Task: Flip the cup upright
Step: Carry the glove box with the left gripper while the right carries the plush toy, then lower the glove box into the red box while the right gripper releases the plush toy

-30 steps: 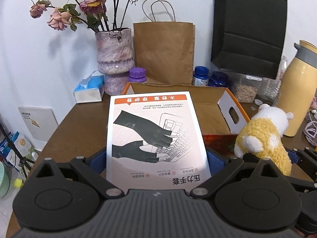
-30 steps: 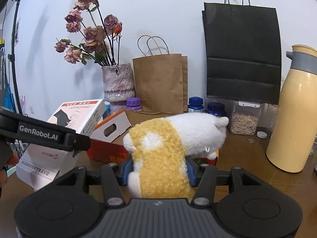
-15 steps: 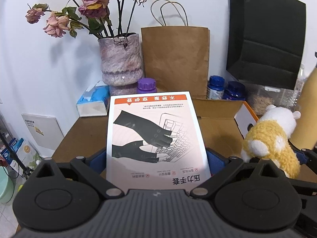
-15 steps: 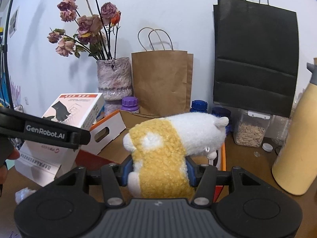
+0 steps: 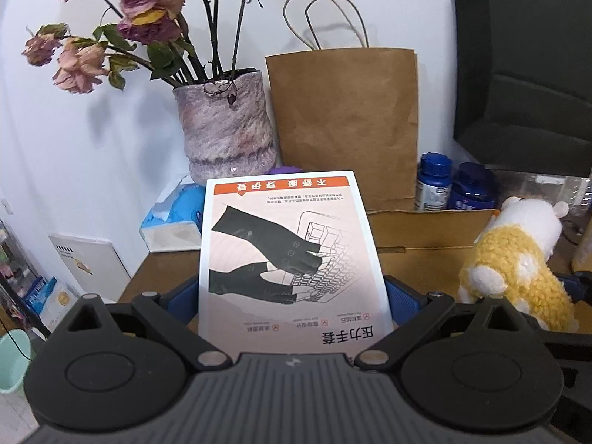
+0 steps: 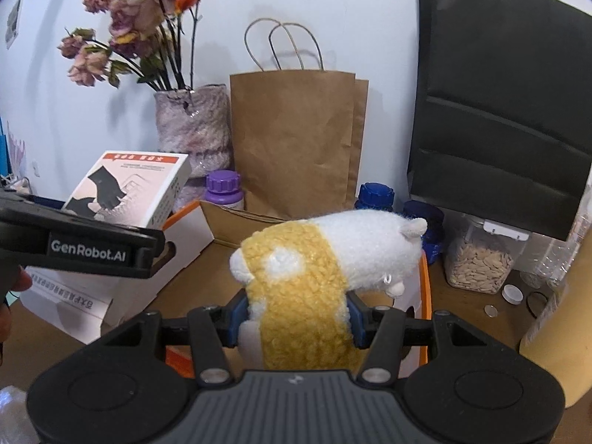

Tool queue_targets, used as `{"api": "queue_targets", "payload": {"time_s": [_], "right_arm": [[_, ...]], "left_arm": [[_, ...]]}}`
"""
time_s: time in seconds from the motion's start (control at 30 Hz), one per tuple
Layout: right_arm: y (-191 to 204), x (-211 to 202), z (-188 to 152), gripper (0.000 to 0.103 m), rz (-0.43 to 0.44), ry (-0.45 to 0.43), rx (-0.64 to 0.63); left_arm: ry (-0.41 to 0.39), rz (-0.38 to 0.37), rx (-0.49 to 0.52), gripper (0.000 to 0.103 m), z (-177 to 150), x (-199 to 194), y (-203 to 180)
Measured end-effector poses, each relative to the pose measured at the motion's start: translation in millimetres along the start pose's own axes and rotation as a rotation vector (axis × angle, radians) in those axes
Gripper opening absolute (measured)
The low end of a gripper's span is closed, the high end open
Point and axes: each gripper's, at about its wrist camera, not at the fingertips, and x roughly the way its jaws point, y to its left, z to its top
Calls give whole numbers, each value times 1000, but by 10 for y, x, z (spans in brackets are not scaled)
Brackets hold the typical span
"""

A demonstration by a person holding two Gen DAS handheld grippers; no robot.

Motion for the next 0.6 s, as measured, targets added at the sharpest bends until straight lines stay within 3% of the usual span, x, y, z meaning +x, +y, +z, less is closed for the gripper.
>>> {"api": "queue_targets", "payload": {"time_s": [0.5, 0.6], "right_arm": [[2, 791, 50, 53, -32, 124, 44], [-13, 868, -5, 58, -32, 133, 51]], "left_arm": [[80, 2, -2, 101, 82, 654, -124], [87, -12, -8, 102, 65, 697, -108]]}}
